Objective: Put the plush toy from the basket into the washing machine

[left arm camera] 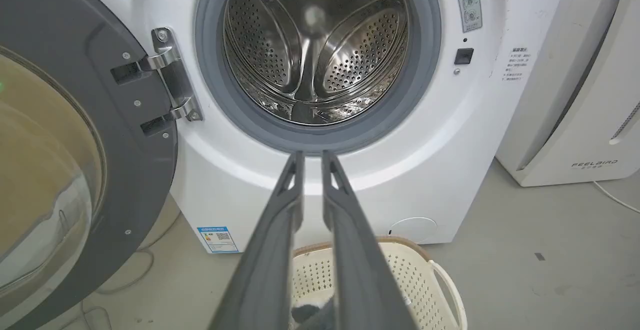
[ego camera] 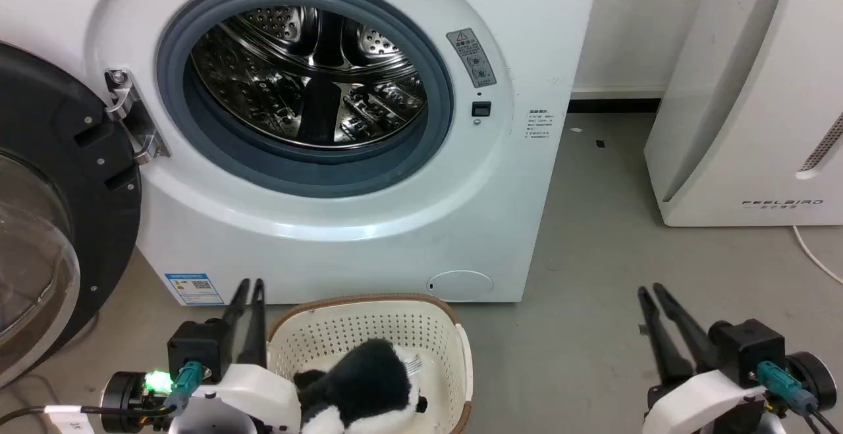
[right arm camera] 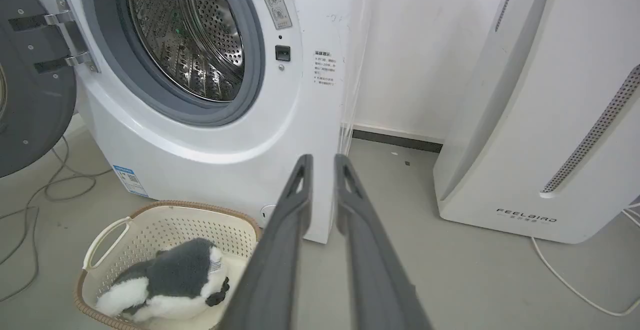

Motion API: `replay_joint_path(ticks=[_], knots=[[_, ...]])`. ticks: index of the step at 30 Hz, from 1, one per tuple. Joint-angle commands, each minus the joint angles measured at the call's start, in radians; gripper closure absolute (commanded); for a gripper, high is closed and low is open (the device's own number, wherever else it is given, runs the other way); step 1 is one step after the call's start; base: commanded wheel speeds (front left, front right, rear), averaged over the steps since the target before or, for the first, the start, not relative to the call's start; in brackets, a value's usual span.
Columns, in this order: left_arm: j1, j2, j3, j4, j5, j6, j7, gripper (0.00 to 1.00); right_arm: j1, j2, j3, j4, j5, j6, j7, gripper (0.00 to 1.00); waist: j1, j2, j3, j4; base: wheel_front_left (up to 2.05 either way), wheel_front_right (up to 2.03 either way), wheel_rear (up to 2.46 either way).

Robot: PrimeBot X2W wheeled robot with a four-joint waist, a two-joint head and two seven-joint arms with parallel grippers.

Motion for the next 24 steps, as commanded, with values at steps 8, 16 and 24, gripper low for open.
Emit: replay_joint_path(ticks=[8,16,24], knots=[[0.001,0.0,-0.004,0.002,-0.01,0.001,-0.01,0.0,0.001,0.0,-0.004,0.001,0.009,0.0,-0.01,0.0,0.0,0.0,0.001,0.0,0.0,0.0,0.0],[0.003,0.0,-0.01,0.008,-0.027,0.0,-0.026,0.0,0.002,0.0,-0.011,-0.001,0.013,0.0,-0.026,0.0,0.0,0.0,0.006,0.0,0.0,0.0,0.0],[0.001,0.0,-0.021,0.029,-0.045,-0.003,-0.043,0.0,0.0,0.0,-0.019,-0.002,0.02,0.0,-0.043,0.0,0.0,0.0,0.017,-0.001,0.0,0.0,0.0]])
